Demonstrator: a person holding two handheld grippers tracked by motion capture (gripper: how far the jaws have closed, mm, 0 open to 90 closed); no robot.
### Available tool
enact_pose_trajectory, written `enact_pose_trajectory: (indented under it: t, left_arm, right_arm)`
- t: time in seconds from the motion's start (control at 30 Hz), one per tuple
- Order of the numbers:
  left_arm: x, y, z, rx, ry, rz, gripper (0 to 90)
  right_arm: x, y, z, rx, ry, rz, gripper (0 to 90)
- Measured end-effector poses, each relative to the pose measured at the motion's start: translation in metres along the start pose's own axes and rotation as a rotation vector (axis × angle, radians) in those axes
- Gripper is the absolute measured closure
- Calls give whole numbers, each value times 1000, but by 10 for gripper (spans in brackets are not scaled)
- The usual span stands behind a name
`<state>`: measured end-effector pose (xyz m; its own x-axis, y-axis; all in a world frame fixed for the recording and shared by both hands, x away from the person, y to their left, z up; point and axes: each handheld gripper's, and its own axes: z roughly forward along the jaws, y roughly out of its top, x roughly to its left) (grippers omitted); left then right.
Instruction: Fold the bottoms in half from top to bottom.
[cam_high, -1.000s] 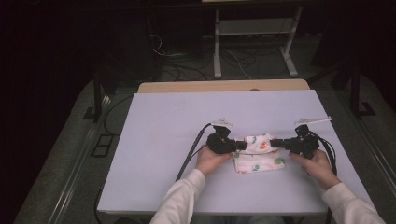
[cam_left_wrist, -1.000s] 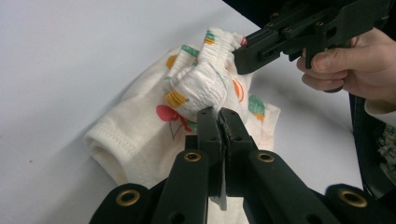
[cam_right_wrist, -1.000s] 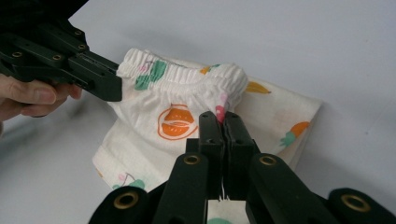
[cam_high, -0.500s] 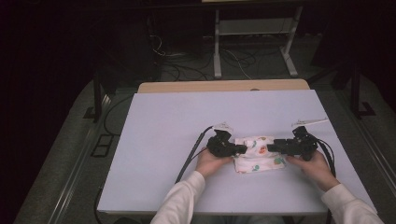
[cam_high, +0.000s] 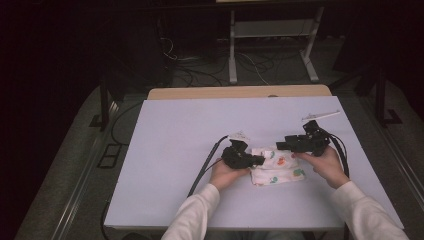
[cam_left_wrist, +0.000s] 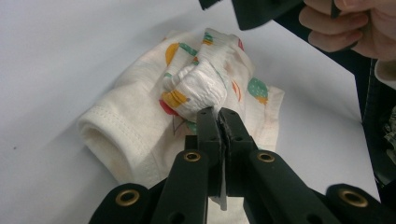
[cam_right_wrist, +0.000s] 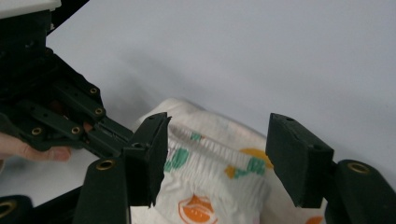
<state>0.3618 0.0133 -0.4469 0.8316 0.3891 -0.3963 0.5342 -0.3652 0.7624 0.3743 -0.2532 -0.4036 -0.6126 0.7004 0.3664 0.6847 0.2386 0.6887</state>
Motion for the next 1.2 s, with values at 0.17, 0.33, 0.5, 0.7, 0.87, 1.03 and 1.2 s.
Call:
enact_pose_trajectory:
  t: [0.17,0.33,0.5,0.7,0.87,1.03,1.2]
  left_arm:
    - [0,0,0,-1,-2,0,876]
    - [1,0,0,-1,0,1,876]
    - [0,0,1,-6,2,2,876]
    - [0,0,0,-10,5,4,876]
    - [0,0,0,-9,3,3,876]
    - [0,0,0,-12,5,8,876]
    - [-1,0,1,-9,3,7,875]
  right_arm:
    - [0,10,8,10,-4,-8,412]
    - [0,17,14,22,-3,-16,456]
    - [0,21,22,58,-27,-22,593]
    - [-5,22,32,110,-19,-5,827]
    - [-8,21,38,142,-20,-5,886]
    - [-11,19,44,175,-22,14,887]
    - [-13,18,51,227,-22,34,887]
